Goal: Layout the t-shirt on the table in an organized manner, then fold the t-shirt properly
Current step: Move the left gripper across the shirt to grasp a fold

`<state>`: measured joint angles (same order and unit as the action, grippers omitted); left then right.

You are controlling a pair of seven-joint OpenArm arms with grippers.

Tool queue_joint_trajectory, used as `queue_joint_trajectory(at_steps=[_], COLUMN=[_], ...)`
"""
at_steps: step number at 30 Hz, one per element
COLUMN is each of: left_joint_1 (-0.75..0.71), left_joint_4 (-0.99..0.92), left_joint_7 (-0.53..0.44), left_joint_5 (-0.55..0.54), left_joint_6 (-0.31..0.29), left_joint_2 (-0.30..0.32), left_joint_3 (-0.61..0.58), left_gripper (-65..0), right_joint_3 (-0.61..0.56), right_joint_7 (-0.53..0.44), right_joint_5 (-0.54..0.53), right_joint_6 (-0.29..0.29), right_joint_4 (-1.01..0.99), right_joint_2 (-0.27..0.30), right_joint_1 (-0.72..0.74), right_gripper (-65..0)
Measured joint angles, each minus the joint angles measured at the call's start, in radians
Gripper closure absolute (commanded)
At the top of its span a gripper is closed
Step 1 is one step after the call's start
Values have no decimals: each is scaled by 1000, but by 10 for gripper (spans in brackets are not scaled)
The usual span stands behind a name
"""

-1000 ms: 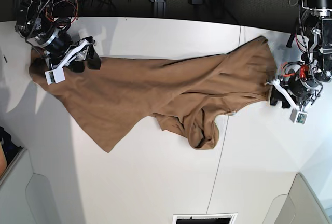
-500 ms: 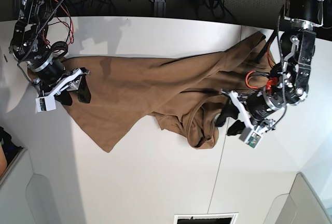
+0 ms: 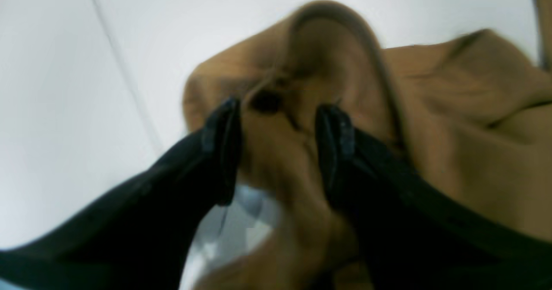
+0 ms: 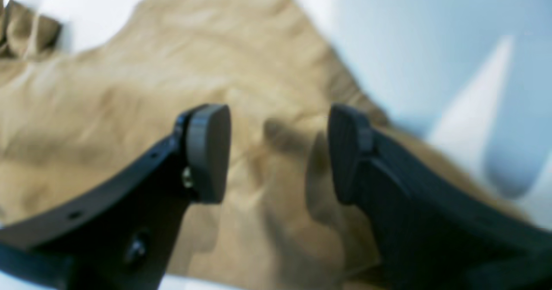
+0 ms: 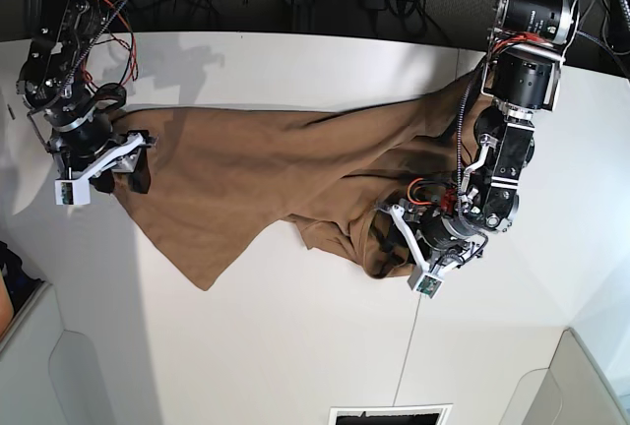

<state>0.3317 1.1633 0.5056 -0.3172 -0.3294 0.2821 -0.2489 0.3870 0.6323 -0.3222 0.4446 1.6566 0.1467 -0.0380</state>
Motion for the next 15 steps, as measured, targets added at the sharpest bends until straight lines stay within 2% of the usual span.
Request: queue_joint_trajectory(at_steps=[4, 10, 15], left_joint_1=[7, 7, 6], left_joint_4=[-27, -27, -27], left_joint_7=[-2, 2, 10], left_joint_5=[-10, -16, -16], left_joint_6=[-30, -45, -45], left_joint_2=[-3, -14, -13], left_joint_3=[2, 1, 1], left_gripper=[-305, -305, -305], right_joint_3=[1, 6, 5], right_joint_7=[-1, -4, -29], right_joint_5=[6, 48, 88], right_joint_6=[-1, -64, -57], right_joint_4=[-14, -121, -286], right_joint_2=[-6, -5, -6], right_joint_1=[54, 157, 284], right_gripper=[-356, -356, -356])
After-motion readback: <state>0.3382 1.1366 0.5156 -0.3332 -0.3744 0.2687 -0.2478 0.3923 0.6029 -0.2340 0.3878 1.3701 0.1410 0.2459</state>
